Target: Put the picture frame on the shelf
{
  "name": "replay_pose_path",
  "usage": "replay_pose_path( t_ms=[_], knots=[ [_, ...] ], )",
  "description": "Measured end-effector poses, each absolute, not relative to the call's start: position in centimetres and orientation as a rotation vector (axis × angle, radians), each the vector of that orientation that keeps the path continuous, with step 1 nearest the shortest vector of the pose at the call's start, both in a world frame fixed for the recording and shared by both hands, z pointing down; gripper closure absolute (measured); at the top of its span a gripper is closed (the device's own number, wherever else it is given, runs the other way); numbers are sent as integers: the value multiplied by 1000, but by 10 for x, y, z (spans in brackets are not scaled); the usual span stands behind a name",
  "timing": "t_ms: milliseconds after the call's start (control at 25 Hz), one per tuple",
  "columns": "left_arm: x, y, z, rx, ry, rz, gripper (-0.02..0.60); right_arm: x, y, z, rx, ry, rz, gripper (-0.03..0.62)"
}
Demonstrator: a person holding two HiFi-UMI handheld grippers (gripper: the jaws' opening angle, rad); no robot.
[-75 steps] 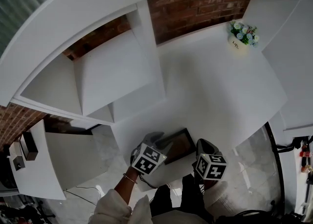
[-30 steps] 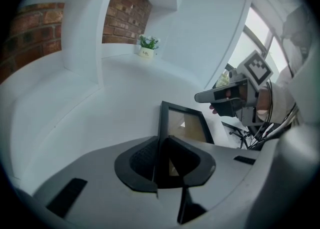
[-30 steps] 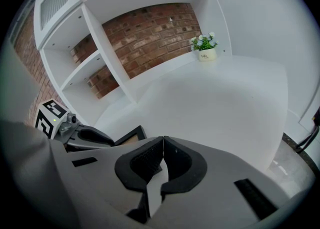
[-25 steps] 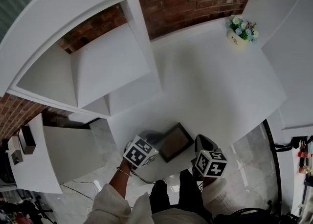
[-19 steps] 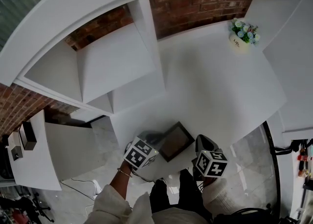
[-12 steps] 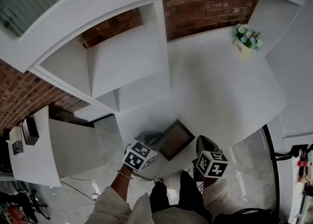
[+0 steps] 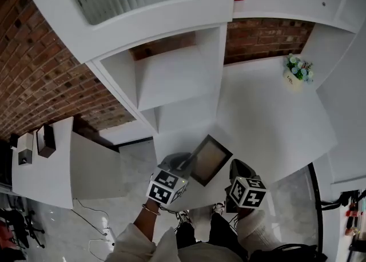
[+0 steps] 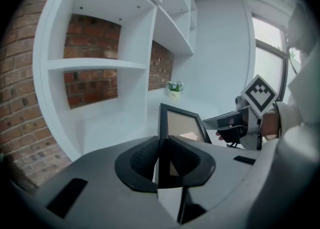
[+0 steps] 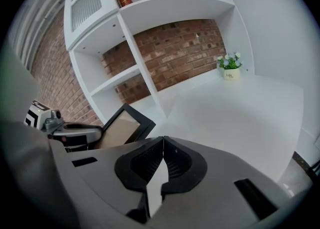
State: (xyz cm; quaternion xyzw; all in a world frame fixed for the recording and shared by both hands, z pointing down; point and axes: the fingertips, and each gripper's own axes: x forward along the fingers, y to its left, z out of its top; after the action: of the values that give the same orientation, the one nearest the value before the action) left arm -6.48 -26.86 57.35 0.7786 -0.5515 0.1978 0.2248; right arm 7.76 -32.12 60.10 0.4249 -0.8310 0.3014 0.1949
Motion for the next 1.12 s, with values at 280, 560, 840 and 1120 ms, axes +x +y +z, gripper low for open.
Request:
replay_pose_path(
  t_ms=[280,560,840,1120],
  knots=[
    [-86,-256,533,2124,-1670,441,515,44,-325,564,1141,-2429,770,569],
    [-118,-251,493,2091,-1848,351,515,9,-327,532,1066,-2530,719,569],
    [-145,-248,455,2056,-2009,283,515,-23,-332,494,990,-2630,668,569],
    [-167,-254,427,1976,-2162,195,515,-35,-345,471,964,-2683,645,569]
  ],
)
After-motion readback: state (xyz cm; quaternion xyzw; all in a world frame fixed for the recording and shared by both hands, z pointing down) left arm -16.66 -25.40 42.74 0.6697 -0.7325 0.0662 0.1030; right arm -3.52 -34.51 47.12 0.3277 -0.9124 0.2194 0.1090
